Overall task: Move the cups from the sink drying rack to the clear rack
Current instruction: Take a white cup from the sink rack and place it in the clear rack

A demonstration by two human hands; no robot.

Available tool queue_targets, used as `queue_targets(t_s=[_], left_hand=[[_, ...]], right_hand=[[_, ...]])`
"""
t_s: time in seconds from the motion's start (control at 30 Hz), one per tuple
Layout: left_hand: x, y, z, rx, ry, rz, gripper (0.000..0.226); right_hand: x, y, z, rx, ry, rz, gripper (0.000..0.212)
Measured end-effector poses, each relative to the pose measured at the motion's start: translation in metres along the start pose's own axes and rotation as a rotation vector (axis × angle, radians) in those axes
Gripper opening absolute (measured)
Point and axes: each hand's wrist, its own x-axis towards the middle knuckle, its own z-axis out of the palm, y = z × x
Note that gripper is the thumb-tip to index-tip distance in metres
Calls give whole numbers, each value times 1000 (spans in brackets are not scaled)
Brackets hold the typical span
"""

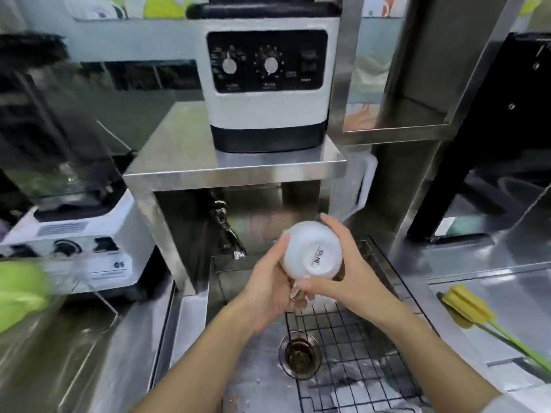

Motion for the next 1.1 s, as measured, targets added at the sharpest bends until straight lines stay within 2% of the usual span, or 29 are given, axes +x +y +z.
queue_targets(t_s=[0.1,0.27,0.37,0.43,0.5,0.6,0.67,0.73,0.83,0.9,1.0,1.07,1.1], left_hand=[[-40,22,-22,-4,42,88,61],[-118,62,-71,148,98,157,58],[-166,84,-99,206,316,235,45],[-198,94,-116,225,466,316,25],[-230,102,-135,210,549,390,16],[-270,111,-165,255,693,482,27],[-293,116,-189,351,825,530,32],[-313,120,-212,443,932,532,40],[-336,116,-246,469,1027,475,64],[-347,110,-267,504,1073,454,60],[-357,104,-294,533,1129,403,36],[-361,103,-306,425,1131,368,27],[-363,102,-309,348,1109,352,30]], right_hand=[[11,-28,40,10,-15,-87,88],[30,-75,113,67,-102,-207,84],[41,-96,159,83,-181,-244,84],[49,-108,196,86,-237,-268,84],[58,-122,236,121,-288,-277,82],[70,-140,295,154,-371,-258,76],[76,-147,331,81,-436,-271,73],[80,-150,365,37,-508,-274,73],[89,-148,409,102,-602,-204,81],[95,-144,432,184,-676,-127,83],[103,-137,459,200,-721,-40,80],[105,-132,472,170,-702,12,69],[106,-130,476,148,-686,22,62]])
